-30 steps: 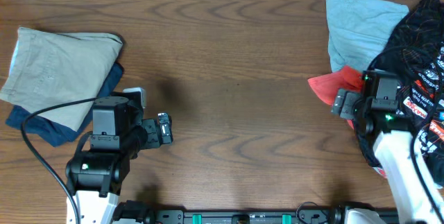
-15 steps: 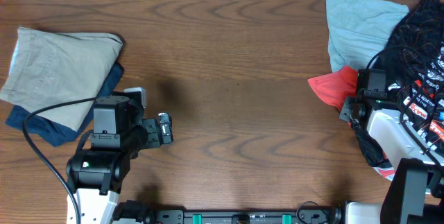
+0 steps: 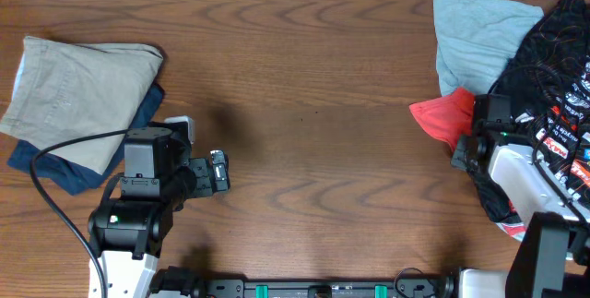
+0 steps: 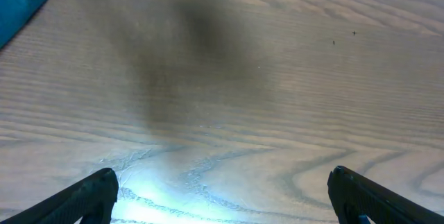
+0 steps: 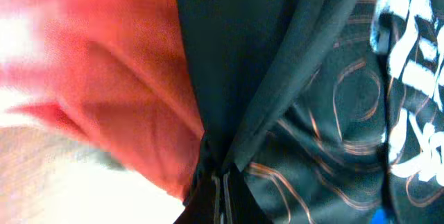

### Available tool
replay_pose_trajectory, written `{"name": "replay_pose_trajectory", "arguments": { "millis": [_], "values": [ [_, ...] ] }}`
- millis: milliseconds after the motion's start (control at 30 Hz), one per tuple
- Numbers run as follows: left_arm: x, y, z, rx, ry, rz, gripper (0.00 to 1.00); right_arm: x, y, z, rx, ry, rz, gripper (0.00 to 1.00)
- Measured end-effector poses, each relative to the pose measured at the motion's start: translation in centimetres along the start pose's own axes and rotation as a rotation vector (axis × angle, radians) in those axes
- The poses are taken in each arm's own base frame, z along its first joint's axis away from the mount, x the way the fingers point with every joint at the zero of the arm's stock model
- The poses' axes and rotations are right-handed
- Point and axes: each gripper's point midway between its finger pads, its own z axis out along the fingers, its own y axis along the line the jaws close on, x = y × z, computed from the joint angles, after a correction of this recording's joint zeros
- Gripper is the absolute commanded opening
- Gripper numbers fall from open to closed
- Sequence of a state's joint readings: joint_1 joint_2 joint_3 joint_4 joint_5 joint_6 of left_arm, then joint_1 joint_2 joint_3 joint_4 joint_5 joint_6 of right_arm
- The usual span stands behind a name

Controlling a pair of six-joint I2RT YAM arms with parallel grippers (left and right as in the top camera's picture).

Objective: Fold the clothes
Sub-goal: 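Reach the right gripper into the right pile and grasp the black jersey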

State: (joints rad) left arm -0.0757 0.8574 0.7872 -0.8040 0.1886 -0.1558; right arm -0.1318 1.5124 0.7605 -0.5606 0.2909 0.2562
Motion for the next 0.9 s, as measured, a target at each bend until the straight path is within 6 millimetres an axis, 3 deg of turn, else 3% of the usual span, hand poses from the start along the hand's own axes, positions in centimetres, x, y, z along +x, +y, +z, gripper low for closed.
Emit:
{"name": "replay_pose_trajectory", "arguments": {
  "millis": [133, 267, 333, 400, 633, 800, 900],
  "values": [
    [0.0, 0.0, 0.0, 0.000, 0.000, 0.000, 0.98, -2.5, 1.2, -4.0, -0.119, -0.057, 0.001, 0.01],
    [0.0, 0.0, 0.0, 0.000, 0.000, 0.000, 0.98, -6.8, 3.6, -11.8, -0.355, -0.224, -0.064, 0.01],
    [0.0, 0.0, 0.0, 0.000, 0.000, 0.000, 0.98, -7.2, 5.2, -15.7, -0.489, -0.286, -0.127, 0.01],
    [0.0, 0.0, 0.0, 0.000, 0.000, 0.000, 0.98, -6.1, 7.0, -18.1, -0.601, -0.295, -0.199, 0.01],
    [0.0, 0.0, 0.0, 0.000, 0.000, 0.000, 0.98, 0.9, 16.0, -23.5, -0.987, -0.206, -0.537, 0.01],
    [0.0, 0.0, 0.0, 0.000, 0.000, 0.000, 0.98, 3.8, 21.8, -27.4, -1.163, -0.279, -0.739, 0.01],
    [0.0, 0.0, 0.0, 0.000, 0.000, 0.000, 0.98, 5.3, 24.7, -28.7, -1.204, -0.301, -0.791, 0.01]
  ]
}}
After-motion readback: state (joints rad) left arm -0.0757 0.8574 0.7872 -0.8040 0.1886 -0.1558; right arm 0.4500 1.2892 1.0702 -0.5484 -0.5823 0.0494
